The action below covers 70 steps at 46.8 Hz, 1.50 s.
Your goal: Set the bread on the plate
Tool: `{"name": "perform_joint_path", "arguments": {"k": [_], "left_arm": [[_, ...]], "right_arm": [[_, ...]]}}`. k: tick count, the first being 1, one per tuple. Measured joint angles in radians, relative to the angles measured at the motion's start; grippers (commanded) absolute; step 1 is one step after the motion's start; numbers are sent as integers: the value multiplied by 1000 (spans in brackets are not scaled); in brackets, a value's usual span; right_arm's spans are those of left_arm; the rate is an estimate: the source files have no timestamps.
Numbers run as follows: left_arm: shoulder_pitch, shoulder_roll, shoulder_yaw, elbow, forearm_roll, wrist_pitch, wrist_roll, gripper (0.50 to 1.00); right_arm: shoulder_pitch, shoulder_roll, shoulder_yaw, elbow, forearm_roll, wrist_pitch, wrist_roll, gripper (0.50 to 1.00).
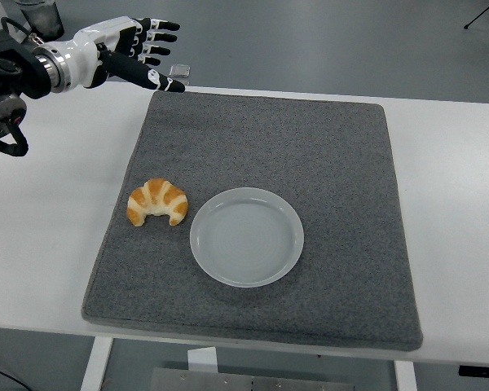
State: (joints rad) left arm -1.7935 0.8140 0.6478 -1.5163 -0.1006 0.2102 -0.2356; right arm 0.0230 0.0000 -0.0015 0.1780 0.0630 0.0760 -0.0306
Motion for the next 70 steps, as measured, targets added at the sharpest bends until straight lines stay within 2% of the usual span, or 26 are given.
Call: {"name": "perform_joint_path", "arguments": {"k": [9,16,31,44,57,70], "left_arm": [[6,0,56,-19,196,0,-1,975],[48,9,77,-19,333,2,-2,973],[112,31,79,-25,472,2,-2,964],[181,76,70,-28,712,29,-11,960],[209,82,42,-32,747,46,-69,962],[367,71,-94,-30,751,48,-73,964]], "right_arm": [[0,0,0,0,0,-3,0,952],[0,0,0,0,0,-4,0,952],[5,0,1,0,1,-6,0,952],[6,0,1,0,1,-6,0,952],[8,0,2,0,1,-6,-2,952],[8,0,2,0,2,-5,-2,952]]}}
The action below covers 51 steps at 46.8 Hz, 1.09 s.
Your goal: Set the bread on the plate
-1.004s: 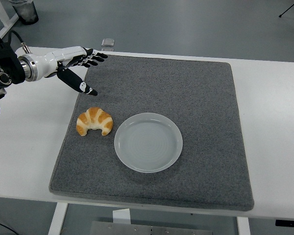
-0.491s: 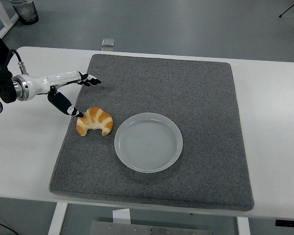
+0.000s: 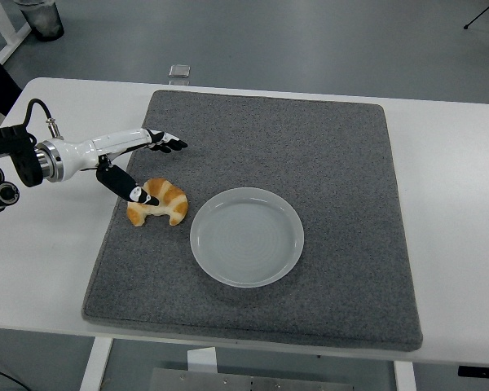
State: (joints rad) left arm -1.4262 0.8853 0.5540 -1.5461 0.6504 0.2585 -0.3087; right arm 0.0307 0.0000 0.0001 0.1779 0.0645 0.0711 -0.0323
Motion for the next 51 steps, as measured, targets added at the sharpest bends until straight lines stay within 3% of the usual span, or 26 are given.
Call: {"name": "perform_joint_path", "arguments": {"k": [9,18,30,51], "left_arm": [[43,0,-4,9,16,15,0,962],[102,-2,-6,34,103,83,0,964],[174,-7,-82,63,117,85,-13,964],[269,-75,-173,150,115,85,-55,960]], "right_arm": [[0,0,0,0,0,0,0,952],[0,0,0,0,0,0,0,952],[-1,0,0,0,0,0,0,952],[0,0,0,0,0,-1,0,952]]}}
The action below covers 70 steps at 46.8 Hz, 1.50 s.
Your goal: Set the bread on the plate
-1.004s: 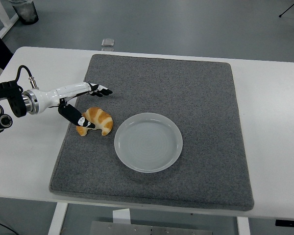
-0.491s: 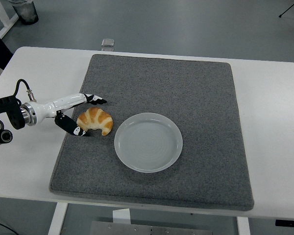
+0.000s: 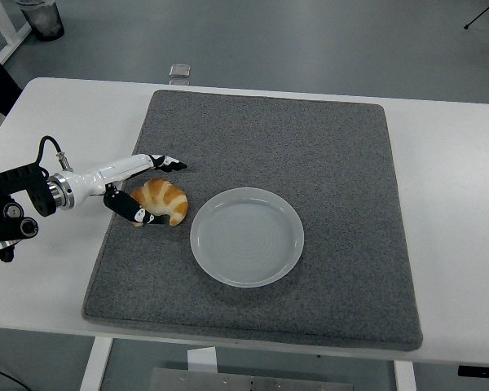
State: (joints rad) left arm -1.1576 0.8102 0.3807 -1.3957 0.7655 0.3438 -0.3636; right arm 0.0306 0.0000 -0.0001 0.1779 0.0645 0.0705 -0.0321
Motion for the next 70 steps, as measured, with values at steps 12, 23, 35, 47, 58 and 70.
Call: {"name": "perform_joint_path", "arguments": {"k": [12,23,35,47,58,70], "left_arm": [[15,-29,-7,49,1,0,0,949],[25,-35,-8,57,0,0,0,879],[22,-40,-8,54,0,1,-1,607],[7,-19,-61,51,1,-9,-14,500],[7,-17,-73,52,2,-12,-14,500],[7,-2,-86,70,2,-10,-14,500]], "right_arm": [[0,0,-1,0,0,0,0,952],[0,0,-1,0,0,0,0,952],[-1,0,-1,0,0,-1,0,952],[0,0,-1,0,0,-1,0,952],[-1,0,-1,0,0,0,0,952],[0,0,-1,0,0,0,0,952]]}}
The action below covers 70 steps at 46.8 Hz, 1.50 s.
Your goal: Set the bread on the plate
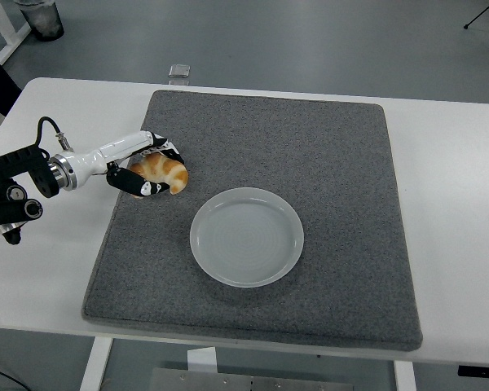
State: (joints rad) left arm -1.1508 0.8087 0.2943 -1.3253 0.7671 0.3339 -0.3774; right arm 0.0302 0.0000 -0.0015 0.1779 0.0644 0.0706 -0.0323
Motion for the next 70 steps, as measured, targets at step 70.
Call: {"name": "perform_joint_path", "arguments": {"k": [70], "left_arm": [[-386,-40,-42,-140,177,-30,10,500]], "right_arm": [[2,0,2,0,0,0,0,952]]}}
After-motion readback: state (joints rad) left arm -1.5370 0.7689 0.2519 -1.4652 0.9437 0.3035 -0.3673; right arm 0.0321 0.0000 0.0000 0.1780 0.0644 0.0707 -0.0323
